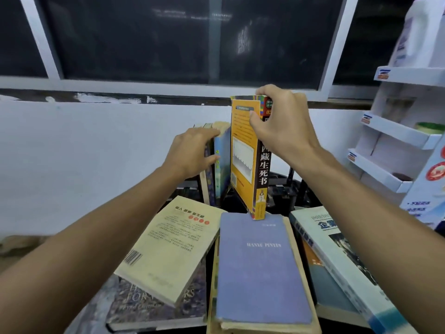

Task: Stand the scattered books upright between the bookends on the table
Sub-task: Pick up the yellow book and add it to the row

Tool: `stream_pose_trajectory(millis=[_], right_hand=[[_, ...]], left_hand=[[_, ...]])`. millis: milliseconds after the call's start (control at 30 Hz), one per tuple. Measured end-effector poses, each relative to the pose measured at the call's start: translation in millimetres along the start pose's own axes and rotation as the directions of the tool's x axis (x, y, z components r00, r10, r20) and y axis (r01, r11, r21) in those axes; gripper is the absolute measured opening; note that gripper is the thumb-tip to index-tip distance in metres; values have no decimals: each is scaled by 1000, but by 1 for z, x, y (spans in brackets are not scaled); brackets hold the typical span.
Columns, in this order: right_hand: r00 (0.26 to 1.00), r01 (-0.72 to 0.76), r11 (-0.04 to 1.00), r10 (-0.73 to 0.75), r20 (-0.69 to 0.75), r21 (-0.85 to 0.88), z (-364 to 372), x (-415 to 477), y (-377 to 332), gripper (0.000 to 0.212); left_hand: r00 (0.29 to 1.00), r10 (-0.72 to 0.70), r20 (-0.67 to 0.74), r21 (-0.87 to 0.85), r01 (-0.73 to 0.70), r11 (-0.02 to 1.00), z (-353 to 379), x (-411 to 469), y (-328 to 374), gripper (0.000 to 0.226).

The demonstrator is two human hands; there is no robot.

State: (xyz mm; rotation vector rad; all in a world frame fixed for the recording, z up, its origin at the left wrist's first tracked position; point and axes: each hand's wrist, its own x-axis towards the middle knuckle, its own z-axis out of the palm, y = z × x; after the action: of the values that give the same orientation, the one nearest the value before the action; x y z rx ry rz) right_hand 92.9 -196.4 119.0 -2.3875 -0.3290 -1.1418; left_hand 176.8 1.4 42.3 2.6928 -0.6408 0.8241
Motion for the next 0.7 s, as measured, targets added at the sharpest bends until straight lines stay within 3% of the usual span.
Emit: stream_pose_trajectory(millis=[367,700], right_hand=[[999,-20,1000,20,-36,13,38,18,4,32],[988,-114,982,128,-83,153,88,5,19,35]], left_hand=[[996,-81,-34,-194,73,978,6,-6,-6,55],[995,-58,-79,-211,40,977,7,-4,-7,54]])
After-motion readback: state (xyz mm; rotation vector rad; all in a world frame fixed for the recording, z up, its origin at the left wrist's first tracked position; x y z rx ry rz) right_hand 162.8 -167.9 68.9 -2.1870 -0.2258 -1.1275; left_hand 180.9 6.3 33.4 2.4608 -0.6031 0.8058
